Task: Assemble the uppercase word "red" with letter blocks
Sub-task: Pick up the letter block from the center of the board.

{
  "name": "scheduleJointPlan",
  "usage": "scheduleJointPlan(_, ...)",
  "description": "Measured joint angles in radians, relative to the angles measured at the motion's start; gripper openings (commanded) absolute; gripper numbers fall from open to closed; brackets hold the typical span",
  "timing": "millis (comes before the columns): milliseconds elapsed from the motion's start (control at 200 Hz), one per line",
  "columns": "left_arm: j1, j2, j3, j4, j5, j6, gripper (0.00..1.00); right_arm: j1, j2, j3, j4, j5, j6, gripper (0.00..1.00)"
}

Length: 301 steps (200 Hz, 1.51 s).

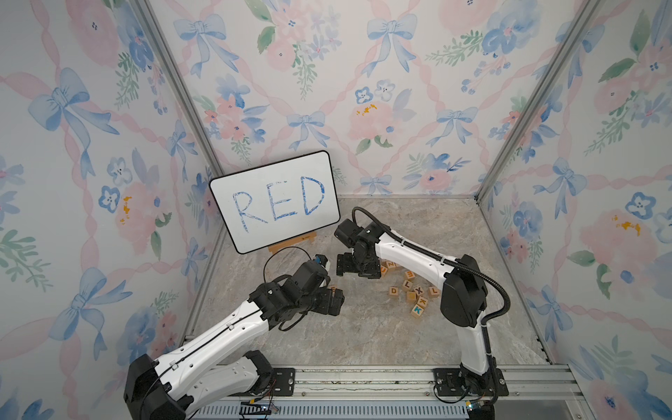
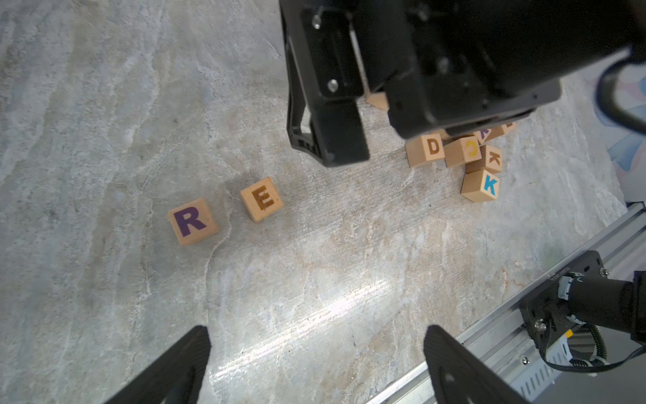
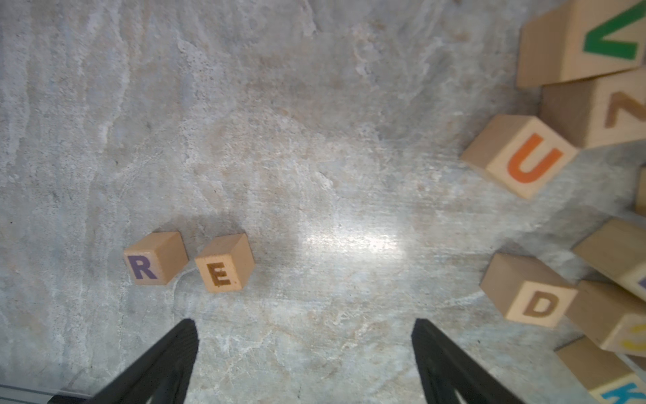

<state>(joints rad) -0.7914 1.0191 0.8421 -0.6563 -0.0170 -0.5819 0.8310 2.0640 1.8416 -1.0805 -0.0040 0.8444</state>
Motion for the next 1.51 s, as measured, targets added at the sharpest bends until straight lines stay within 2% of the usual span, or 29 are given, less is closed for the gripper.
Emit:
scheduleJointPlan(190,-0.009,0.066,0.01,0.04,0.012,0.007,0.98,-0.02,-0.043,-0.06,-0.005,0.016,-0.005,0.97)
scheduleJointPlan(535,-0.085,0.201,0.076,0.121,0.015,0.006,0.98,-0.065,-0.145,-0.216,-0.002,0.027,-0.039,1.0)
scheduleJointPlan(860,-0.136,0.316,0.131,0.184,0.018,0.006,0.98,-0.131,-0.233,-0.363,0.025,0.021,-0.085,0.95)
scheduleJointPlan(930,-0.148,0.339,0.144,0.197,0.018,0.006,0.98,-0.143,-0.246,-0.395,0.034,0.018,-0.099,0.91)
scheduleJointPlan(1165,-0.17,0.396,0.161,0.234,0.033,-0.006,0.98,-0.186,-0.261,-0.483,0.082,-0.011,-0.145,0.67)
scheduleJointPlan(1505,-0.171,0.414,0.182,0.26,0.045,-0.021,0.98,-0.229,-0.261,-0.537,0.146,-0.041,-0.178,0.59)
